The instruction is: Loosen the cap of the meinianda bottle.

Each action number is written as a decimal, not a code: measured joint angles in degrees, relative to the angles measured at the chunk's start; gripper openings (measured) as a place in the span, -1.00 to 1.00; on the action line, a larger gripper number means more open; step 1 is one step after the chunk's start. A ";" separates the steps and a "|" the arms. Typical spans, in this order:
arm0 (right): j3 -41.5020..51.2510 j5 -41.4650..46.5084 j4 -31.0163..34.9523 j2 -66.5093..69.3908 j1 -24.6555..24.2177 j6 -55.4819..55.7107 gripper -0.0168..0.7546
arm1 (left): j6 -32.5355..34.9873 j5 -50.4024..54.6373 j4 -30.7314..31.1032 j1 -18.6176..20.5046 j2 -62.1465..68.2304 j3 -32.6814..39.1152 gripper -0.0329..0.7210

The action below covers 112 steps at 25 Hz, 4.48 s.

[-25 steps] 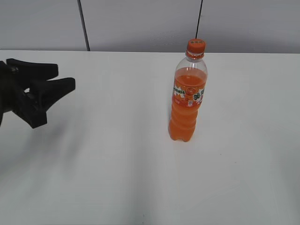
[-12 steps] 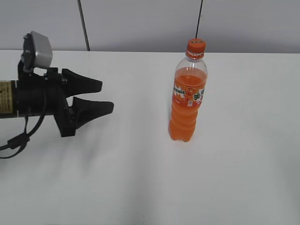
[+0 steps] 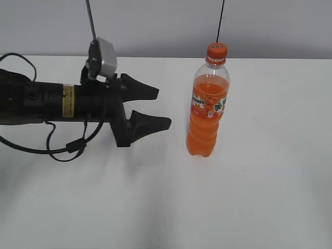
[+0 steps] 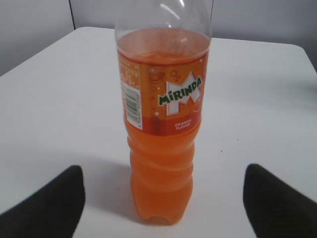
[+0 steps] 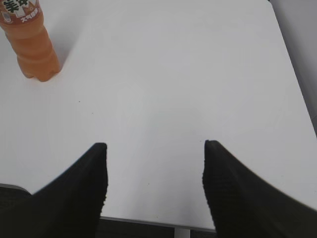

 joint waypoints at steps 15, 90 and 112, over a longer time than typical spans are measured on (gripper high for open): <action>0.00 0.00 -0.06 0.00 0.00 0.00 0.23 | -4.24 0.22 -1.62 -6.91 11.37 -13.07 0.69; -22.91 -0.04 -0.45 30.30 0.00 6.11 0.08 | -4.44 7.40 -6.47 -11.79 16.51 -17.96 0.18; -45.08 10.92 -0.09 70.91 0.00 9.54 0.07 | -4.44 7.28 -6.47 -11.79 16.51 -17.96 0.18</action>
